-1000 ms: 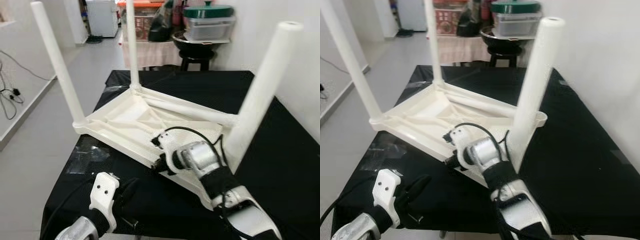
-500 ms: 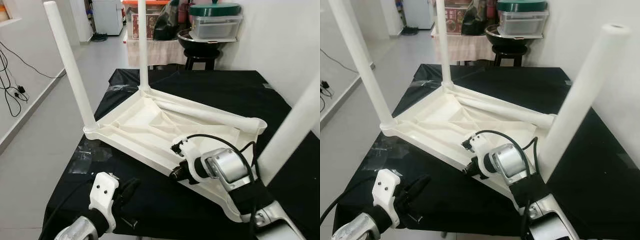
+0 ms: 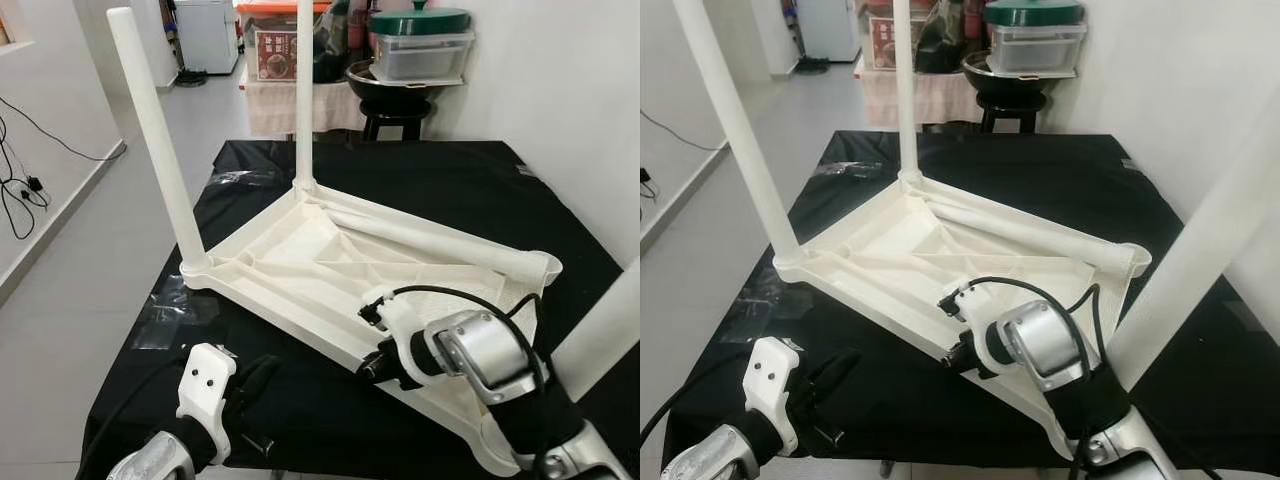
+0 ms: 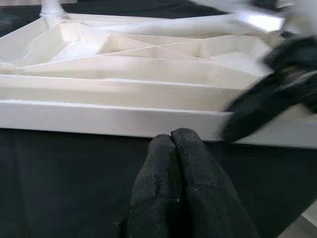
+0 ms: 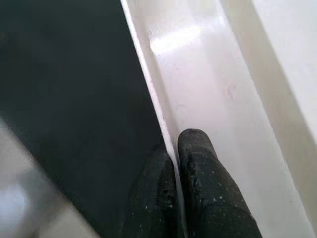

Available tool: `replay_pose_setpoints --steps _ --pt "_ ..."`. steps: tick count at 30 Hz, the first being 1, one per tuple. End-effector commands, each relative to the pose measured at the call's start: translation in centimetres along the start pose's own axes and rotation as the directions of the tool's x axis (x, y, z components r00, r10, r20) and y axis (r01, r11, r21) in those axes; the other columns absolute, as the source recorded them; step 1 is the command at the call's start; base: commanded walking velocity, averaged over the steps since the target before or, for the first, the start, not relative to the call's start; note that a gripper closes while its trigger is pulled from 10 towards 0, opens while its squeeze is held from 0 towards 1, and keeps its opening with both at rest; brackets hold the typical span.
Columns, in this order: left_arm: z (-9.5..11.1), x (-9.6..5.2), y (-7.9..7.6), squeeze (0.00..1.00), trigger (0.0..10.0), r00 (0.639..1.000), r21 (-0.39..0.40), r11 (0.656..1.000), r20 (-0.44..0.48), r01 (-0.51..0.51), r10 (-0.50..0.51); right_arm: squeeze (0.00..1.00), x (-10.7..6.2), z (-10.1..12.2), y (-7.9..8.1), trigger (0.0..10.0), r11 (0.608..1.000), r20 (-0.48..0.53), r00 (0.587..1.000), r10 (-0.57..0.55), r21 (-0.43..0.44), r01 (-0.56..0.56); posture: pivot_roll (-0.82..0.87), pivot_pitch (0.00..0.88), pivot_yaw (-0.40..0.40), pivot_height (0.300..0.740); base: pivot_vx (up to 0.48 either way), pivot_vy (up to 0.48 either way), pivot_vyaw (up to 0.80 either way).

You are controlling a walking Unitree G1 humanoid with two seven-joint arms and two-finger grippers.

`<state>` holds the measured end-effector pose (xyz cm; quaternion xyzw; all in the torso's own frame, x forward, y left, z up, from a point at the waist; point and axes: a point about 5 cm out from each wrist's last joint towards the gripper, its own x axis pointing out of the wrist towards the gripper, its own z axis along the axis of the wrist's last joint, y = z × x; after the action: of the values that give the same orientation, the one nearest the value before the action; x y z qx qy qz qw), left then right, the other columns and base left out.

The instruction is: Building children table

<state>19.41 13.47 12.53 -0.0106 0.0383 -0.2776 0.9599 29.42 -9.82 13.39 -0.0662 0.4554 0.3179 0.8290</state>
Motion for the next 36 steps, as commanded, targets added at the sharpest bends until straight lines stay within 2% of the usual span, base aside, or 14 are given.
replay_pose_setpoints --steps 1,6,7,8,9,10,15,20,21,23,33,34,35,36 --pt "-0.3 -0.1 0.2 0.00 10.0 1.000 0.001 1.000 -0.019 -0.001 0.001 0.00 -0.8 1.0 -1.6 0.0 0.992 0.063 0.993 -0.104 0.076 0.099 -0.03 0.000 -0.011 0.740 0.000 0.000 0.00" --pt "-0.3 -0.1 0.2 0.00 10.0 1.000 0.003 1.000 -0.020 -0.002 0.002 0.00 0.0 2.4 -0.9 0.0 0.982 0.130 0.978 -0.160 0.121 0.145 -0.03 0.000 -0.011 0.740 0.000 0.000 0.00" --pt "-0.3 -0.1 0.2 0.00 10.0 1.000 0.005 1.000 -0.021 -0.003 0.003 0.00 0.5 3.7 -0.4 0.0 0.974 0.210 0.955 -0.207 0.134 0.182 -0.02 0.000 -0.010 0.740 0.000 0.000 0.00" --pt "-0.3 -0.1 0.2 0.00 10.0 1.000 0.005 1.000 -0.021 -0.003 0.003 0.00 0.7 4.1 -0.3 3.1 0.968 0.230 0.943 -0.240 0.126 0.215 -0.02 0.000 -0.009 0.740 0.000 0.000 0.00" --pt "-0.3 -0.1 0.2 0.00 10.0 1.000 0.006 1.000 -0.021 -0.003 0.003 0.00 0.8 4.2 -0.4 3.1 0.964 0.239 0.936 -0.259 0.118 0.237 -0.02 0.000 -0.009 0.740 0.000 0.000 0.00" --pt "-0.3 -0.1 0.2 0.00 10.0 1.000 0.006 1.000 -0.022 -0.002 0.003 0.00 0.9 4.5 -0.4 9.4 0.957 0.252 0.925 -0.284 0.136 0.256 -0.02 0.000 -0.009 0.740 0.000 0.000 0.00" --pt "-0.3 -0.1 0.2 0.00 10.0 1.000 0.007 1.000 -0.022 -0.002 0.002 0.00 1.1 5.0 -0.2 10.0 0.953 0.283 0.913 -0.293 0.157 0.257 -0.02 0.000 -0.009 0.740 0.000 0.000 0.00" --pt "-0.3 -0.1 0.2 0.00 10.0 1.000 0.007 1.000 -0.023 0.001 -0.001 0.00 1.9 7.6 3.8 10.0 0.992 0.457 0.881 -0.123 0.082 0.096 -0.02 0.000 -0.006 0.740 0.000 0.000 0.00" --pt "-0.3 -0.1 0.2 0.00 10.0 1.000 0.007 1.000 -0.023 0.001 -0.001 0.00 1.9 7.6 3.8 10.0 0.992 0.457 0.881 -0.123 0.082 0.096 -0.02 0.000 -0.006 0.740 0.000 0.000 0.00" --pt "-0.3 -0.1 0.2 0.00 10.0 1.000 0.006 1.000 -0.024 0.002 -0.002 1.00 1.8 8.6 6.1 10.0 1.000 0.538 0.843 -0.004 0.024 -0.010 -0.02 0.000 -0.007 0.740 0.000 0.000 0.00" --pt "-0.3 -0.1 0.2 0.00 10.0 1.000 0.009 1.000 -0.021 0.003 -0.002 1.00 0.4 9.0 9.8 10.0 0.961 0.659 0.701 0.273 -0.164 -0.221 -0.03 0.000 -0.010 0.740 0.000 0.000 0.00" --pt "-0.3 0.0 0.4 0.00 10.0 1.000 0.015 1.000 -0.017 -0.011 0.011 0.00 -0.2 8.3 10.5 10.0 0.928 0.651 0.663 0.369 -0.219 -0.301 -0.03 0.000 -0.010 0.740 0.000 0.000 0.00" --pt "-0.3 0.0 0.4 0.00 10.0 1.000 0.015 1.000 -0.017 -0.011 0.011 0.00 -0.2 8.3 10.5 10.0 0.928 0.651 0.663 0.369 -0.219 -0.301 -0.03 0.000 -0.010 0.740 0.000 0.000 0.00" --pt "-0.2 0.1 0.8 0.00 10.0 0.999 0.024 0.999 -0.010 -0.042 0.043 0.00 -0.7 7.5 11.1 10.0 0.883 0.632 0.619 0.466 -0.287 -0.371 -0.03 0.000 -0.010 0.740 0.000 0.000 0.00"
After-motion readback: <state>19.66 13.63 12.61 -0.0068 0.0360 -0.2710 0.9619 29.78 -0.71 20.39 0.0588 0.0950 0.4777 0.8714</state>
